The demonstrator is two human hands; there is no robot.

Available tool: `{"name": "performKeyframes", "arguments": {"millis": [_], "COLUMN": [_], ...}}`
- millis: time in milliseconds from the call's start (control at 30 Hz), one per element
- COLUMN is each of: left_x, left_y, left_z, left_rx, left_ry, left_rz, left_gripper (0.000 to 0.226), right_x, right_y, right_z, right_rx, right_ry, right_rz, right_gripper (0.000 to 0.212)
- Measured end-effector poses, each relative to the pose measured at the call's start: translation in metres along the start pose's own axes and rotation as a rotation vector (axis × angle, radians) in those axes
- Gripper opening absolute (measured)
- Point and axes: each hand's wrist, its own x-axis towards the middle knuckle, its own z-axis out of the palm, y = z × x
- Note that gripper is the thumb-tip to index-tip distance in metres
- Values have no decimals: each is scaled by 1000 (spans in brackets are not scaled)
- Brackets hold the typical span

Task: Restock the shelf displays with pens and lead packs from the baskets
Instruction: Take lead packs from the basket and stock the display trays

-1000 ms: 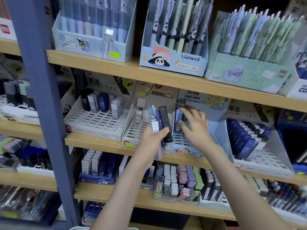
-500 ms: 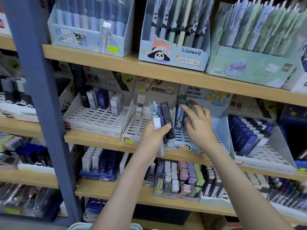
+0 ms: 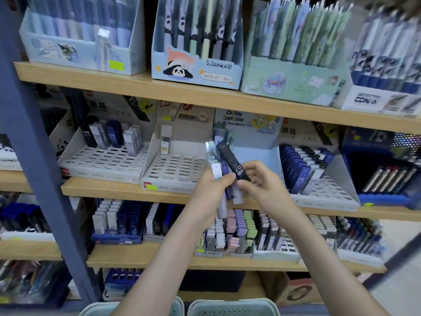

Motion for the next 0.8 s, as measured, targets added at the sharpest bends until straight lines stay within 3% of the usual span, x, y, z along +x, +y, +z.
{"name": "performKeyframes", "arguments": {"millis": [100,233,367,500,633,800], "left_x": [-11,-22,-28,-29,-26,-19], "left_y": [-3,-7,-9,-15,-22,-23], "left_z": [22,57,81,98,111,118], "left_rx": [51,120,149,212,235,224], "left_ry": [-33,-76,-104,-103,-98,-116], "left_rz": [-36,-59,-76,-92,-88,-90], "left_gripper": [20,10,10,12,13,15], "right_x": [-16,-39,-64,-79,-73,-45], "right_y": [3,8,24,48,70,77], "right_z": [-21,-56,-102,-149,-170,-173], "right_rx": [86,225,357,294,209,27], "right_ry": [83,183,419,588,611,501], "right_rz": [33,55,69,129,158,128], "right_gripper": [20,25,11,8,13,17]}}
